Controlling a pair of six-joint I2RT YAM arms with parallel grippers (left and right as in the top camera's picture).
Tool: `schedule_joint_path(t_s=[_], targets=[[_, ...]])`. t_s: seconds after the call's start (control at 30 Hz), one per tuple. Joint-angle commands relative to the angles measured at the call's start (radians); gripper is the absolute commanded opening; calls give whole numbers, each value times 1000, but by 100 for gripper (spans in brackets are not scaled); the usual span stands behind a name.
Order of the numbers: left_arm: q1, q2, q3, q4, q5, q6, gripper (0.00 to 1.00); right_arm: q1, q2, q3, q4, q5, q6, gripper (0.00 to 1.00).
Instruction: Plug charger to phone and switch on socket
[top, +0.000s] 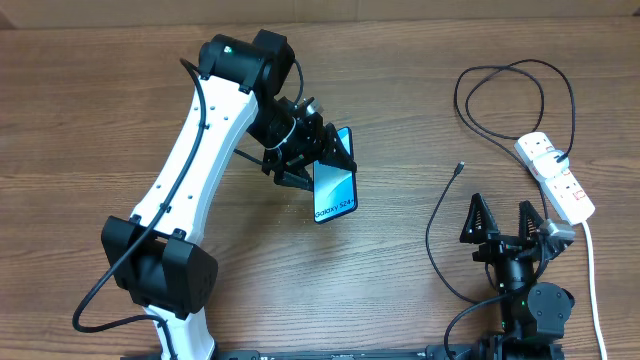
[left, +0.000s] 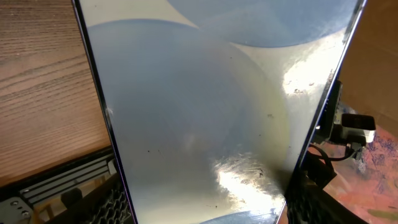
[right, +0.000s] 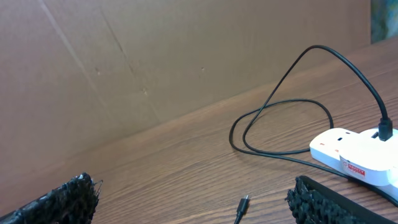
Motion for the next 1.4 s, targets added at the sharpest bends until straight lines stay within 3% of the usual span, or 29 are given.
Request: schedule_joint_path(t_s=[0.0,0.27,0.77,1.37], targets=[[5,1,24,-3,56,24,37,-2,-8,-10,4,10,-8,100],[5,1,24,-3,8,27,36,-2,-8,-10,4,10,-8,100],[4,1,24,65,-340,23,37,-2,-8,-10,4,10,-8,100],[-39,1,16,74,-513,39,37,-2,-8,-10,4,10,-8,100]])
